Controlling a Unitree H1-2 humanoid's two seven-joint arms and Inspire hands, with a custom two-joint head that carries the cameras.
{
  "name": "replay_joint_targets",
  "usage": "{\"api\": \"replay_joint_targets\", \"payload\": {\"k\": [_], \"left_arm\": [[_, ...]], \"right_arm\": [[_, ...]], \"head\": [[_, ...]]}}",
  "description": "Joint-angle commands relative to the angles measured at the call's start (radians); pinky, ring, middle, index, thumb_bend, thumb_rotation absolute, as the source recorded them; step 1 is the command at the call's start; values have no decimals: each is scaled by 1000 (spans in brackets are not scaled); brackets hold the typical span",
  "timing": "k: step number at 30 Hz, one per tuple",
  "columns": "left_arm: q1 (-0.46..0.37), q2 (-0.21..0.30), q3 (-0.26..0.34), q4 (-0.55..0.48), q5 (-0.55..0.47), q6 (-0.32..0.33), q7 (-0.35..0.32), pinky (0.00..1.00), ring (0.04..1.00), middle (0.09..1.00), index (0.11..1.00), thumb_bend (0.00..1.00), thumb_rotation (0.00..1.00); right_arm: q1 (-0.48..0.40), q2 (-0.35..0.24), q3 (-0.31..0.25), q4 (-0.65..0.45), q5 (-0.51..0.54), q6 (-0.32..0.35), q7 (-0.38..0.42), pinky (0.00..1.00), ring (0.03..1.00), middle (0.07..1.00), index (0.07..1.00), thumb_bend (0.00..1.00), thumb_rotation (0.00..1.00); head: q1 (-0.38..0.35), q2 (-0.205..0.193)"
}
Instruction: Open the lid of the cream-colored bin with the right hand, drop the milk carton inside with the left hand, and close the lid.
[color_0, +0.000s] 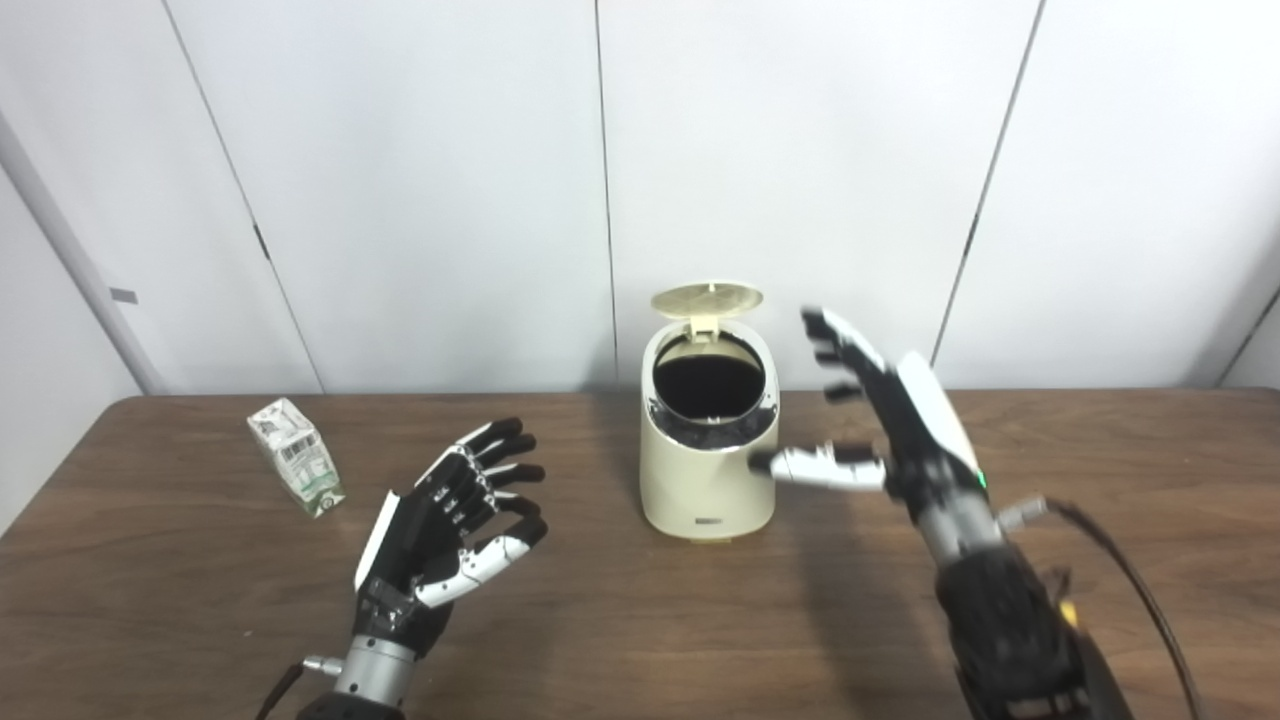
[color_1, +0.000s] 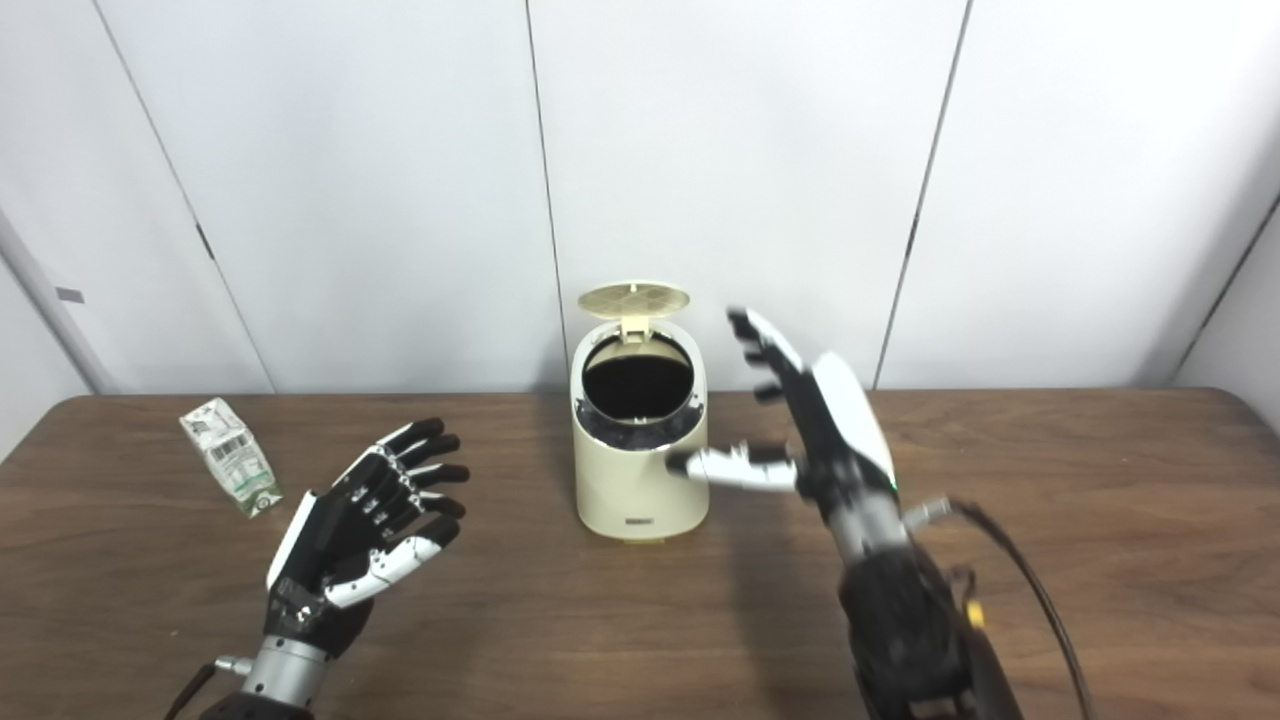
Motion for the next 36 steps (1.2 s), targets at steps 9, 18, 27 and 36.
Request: {"api": "replay_joint_targets", "payload": {"k": [9,18,27,36], "left_arm": [[-28,9,2,-22,-1,-24,-4,561,712,798,825,681,136],[-29,12,3,-15,-6,-31,-8,567,709,794,821,682,133],[-36,46,47,-73,127,-98,59,513,651,764,816,760,133],[-62,144,141,-159,267,-126,139,524,671,778,811,772,123]], "right_arm": [[121,-37,-30,-90,149,-122,30,789,915,979,962,855,360],[163,-51,-62,-38,213,-235,28,807,940,990,997,868,358],[186,-51,-78,-26,238,-260,33,830,946,997,1000,845,336],[204,-74,-112,14,294,-312,48,880,957,999,1000,815,258]], "head": [[-1,0],[2,-6],[49,-27],[227,-96]]}}
